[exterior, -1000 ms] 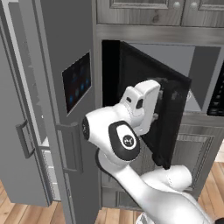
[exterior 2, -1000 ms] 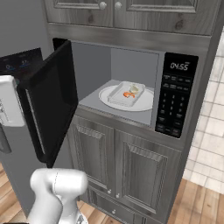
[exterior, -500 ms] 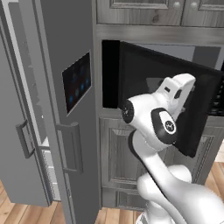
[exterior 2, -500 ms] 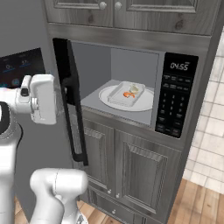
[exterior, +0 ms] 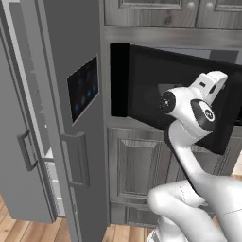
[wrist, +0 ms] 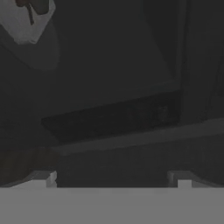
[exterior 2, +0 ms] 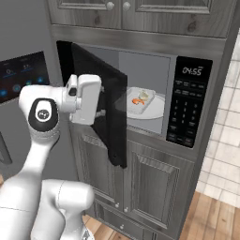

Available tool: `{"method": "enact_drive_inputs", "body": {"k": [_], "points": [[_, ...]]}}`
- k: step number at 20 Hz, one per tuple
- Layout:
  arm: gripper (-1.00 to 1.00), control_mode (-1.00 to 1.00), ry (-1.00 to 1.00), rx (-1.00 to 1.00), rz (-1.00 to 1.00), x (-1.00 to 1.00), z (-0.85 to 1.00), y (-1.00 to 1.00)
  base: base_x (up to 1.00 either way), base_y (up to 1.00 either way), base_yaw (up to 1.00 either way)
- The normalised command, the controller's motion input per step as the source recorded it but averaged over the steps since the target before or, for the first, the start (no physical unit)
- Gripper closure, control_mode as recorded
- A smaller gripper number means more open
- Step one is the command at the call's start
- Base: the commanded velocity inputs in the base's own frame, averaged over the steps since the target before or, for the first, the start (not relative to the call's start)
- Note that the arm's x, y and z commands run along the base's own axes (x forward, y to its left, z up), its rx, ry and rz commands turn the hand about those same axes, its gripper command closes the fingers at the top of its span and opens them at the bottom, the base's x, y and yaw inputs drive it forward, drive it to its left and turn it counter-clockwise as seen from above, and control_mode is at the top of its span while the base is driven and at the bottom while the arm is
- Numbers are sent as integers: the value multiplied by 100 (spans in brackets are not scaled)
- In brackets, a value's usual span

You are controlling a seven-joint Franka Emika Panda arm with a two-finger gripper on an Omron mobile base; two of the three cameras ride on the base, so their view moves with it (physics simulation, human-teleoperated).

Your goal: Place the tupperware containing the shrimp and garlic meal in the microwave. Close the microwave door and press the start button to reheat the meal.

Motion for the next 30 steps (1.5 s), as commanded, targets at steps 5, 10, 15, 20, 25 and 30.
{"method": "enact_drive_inputs", "body": {"k": [5,10,15,20,25,30], "points": [[-100,-100,0,4,3,91,-17,-45,0,0,0],[-100,-100,-3,0,6,85,-14,-28,0,0,0],[-100,-100,-8,1,14,74,-4,-20,0,0,0],[-100,-100,-8,1,18,66,0,-20,0,0,0],[-100,-100,-2,1,18,69,0,-12,0,0,0],[-100,-100,0,2,19,68,0,-13,0,0,0]]}}
